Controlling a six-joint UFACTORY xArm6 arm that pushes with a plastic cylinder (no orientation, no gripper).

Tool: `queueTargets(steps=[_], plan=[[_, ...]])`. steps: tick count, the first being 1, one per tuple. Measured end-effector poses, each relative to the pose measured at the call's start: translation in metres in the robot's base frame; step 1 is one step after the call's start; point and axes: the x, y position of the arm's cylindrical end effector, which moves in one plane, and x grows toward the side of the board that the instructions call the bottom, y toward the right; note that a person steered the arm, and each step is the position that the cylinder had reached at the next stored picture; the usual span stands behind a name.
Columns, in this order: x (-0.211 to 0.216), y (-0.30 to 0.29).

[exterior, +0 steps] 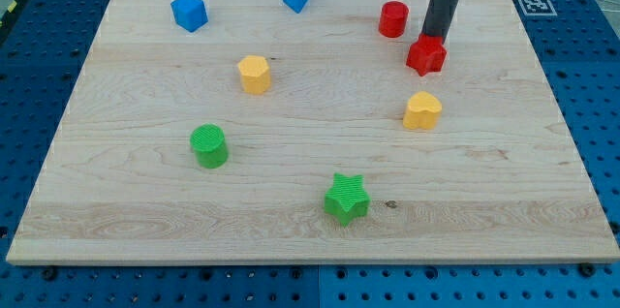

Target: Push red star towards bottom right

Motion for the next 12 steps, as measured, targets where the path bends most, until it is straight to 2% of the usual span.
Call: queueTargets(steps=[3,6,7,12], plan=[[0.038,-0.002],[0.04,-0.053],[0.061,-0.046],[0.063,-0.011]])
